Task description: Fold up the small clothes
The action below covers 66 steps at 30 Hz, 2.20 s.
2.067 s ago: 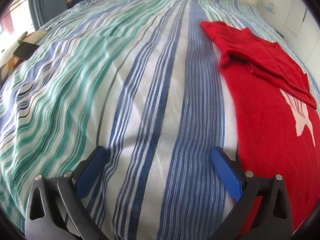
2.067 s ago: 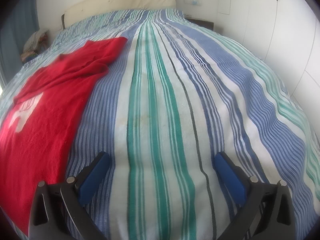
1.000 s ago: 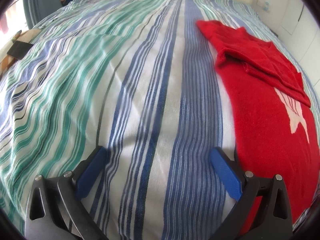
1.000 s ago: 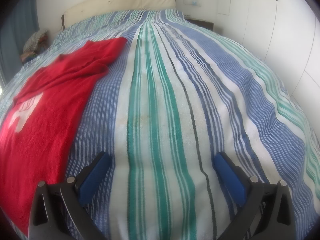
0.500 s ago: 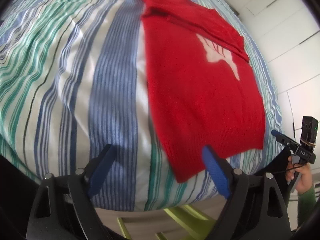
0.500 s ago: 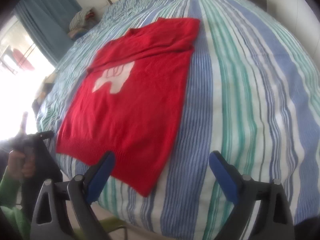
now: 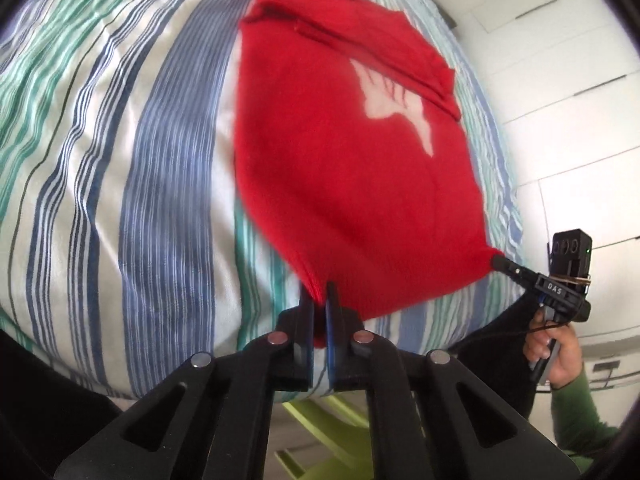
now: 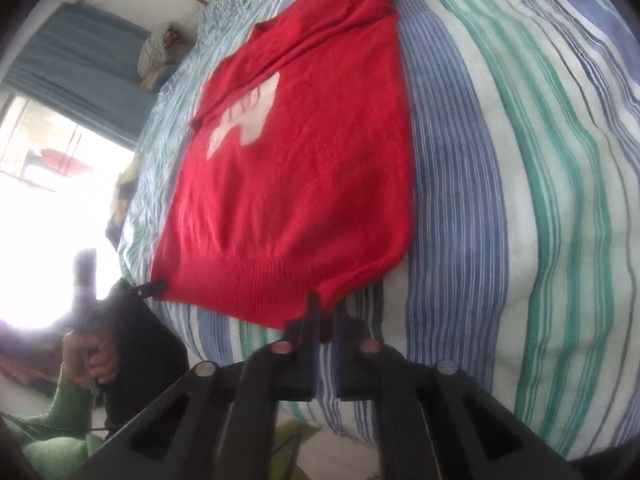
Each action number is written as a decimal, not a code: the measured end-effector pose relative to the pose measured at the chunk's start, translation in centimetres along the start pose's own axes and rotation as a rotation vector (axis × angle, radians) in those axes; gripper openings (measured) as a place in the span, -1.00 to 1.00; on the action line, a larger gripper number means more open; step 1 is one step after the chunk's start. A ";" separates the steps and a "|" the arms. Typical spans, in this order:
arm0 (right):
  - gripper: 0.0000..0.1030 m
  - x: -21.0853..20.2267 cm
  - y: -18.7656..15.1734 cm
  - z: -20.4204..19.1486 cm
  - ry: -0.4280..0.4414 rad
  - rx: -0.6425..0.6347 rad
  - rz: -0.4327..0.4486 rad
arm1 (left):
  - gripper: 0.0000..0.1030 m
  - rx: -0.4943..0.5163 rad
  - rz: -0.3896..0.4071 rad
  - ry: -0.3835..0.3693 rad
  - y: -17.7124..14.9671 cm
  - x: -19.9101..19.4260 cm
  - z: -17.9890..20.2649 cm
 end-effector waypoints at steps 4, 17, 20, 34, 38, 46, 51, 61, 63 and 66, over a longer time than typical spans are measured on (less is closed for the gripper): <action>-0.90 -2.6 3.6 -1.6 0.043 0.000 0.103 | -0.95 -0.027 0.086 -0.086 4.9 -2.2 1.1; -0.90 0.6 29.5 -0.2 -0.025 -0.018 0.319 | -0.95 -0.081 0.224 0.036 31.1 3.8 1.5; -0.90 3.3 34.0 1.3 -0.060 0.003 0.327 | -0.70 -0.104 0.243 0.116 35.2 6.2 0.9; -0.31 2.9 30.6 -0.3 -0.068 -0.213 0.357 | 0.80 0.041 0.298 0.191 29.2 4.9 -0.3; -0.06 6.0 24.3 -0.8 -0.087 -0.305 0.170 | 0.64 0.010 0.244 0.292 23.9 6.0 -2.7; 0.39 1.9 16.3 -0.6 -0.474 -0.330 0.259 | 0.87 0.082 0.355 0.319 13.5 2.5 -0.7; 0.40 2.8 12.1 -2.9 -0.621 -0.359 0.273 | 0.87 0.098 0.365 0.396 10.7 5.5 -0.7; 0.40 5.3 7.8 -4.9 -0.707 -0.356 0.257 | 0.99 0.205 0.414 0.465 9.1 7.9 -1.1; 0.40 5.3 7.7 -5.3 -0.727 -0.371 0.258 | 0.99 0.207 0.421 0.460 8.9 7.8 -1.1; 0.40 5.3 7.7 -5.7 -0.748 -0.390 0.257 | 0.99 0.213 0.429 0.464 8.7 8.1 -0.9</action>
Point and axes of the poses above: each gripper's, at about its wrist camera, not at the fingertips, and x roughly the way its jaws point, z to its right, y to its top, the point moved 4 cm from there along x, roughly the way its jaws point, and after that the axes turned 3 degrees about -x, right-handed, at the moved point
